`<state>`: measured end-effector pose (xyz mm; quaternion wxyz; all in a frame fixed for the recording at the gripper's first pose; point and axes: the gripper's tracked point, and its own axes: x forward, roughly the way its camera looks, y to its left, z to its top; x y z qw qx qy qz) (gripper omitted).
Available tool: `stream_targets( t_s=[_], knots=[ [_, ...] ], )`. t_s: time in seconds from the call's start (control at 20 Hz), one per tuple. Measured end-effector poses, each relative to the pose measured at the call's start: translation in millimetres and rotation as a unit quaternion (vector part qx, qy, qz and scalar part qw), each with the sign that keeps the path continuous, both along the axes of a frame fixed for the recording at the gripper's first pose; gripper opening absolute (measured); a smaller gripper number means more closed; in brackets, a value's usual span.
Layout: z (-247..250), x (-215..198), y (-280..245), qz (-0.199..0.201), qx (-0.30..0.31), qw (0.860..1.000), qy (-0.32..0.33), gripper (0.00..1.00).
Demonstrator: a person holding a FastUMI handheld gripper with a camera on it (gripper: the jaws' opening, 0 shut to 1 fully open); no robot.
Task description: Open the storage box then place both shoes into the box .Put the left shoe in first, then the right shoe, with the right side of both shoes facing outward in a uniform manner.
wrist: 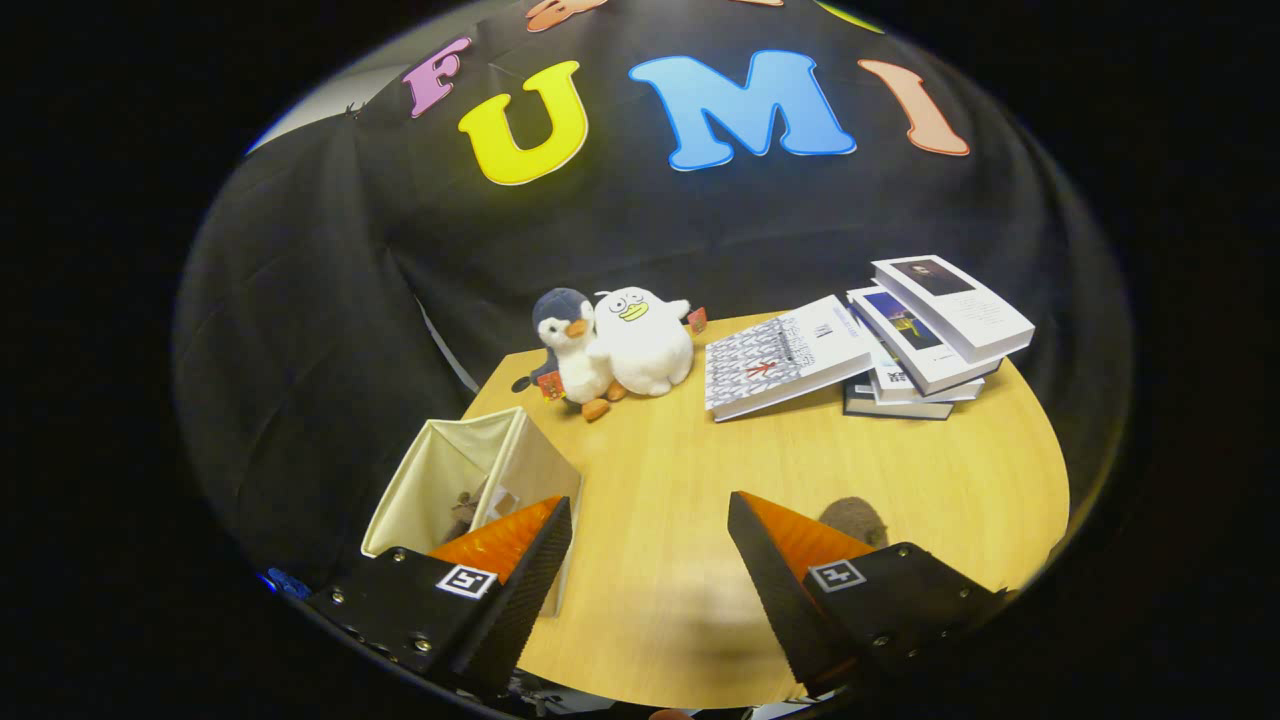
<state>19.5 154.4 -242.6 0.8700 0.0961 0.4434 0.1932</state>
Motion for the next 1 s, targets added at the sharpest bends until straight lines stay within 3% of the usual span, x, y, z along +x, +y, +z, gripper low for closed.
stream_targets(
  t_s=[0.55, 1.0],
  knots=[
    [-60.2, -14.9, -108.5, -0.041, -0.071, 0.996, 0.041, 0.98],
    [-122.4, -50.6, -153.7, -0.02, -0.129, 0.987, 0.096, 0.98]
  ],
)
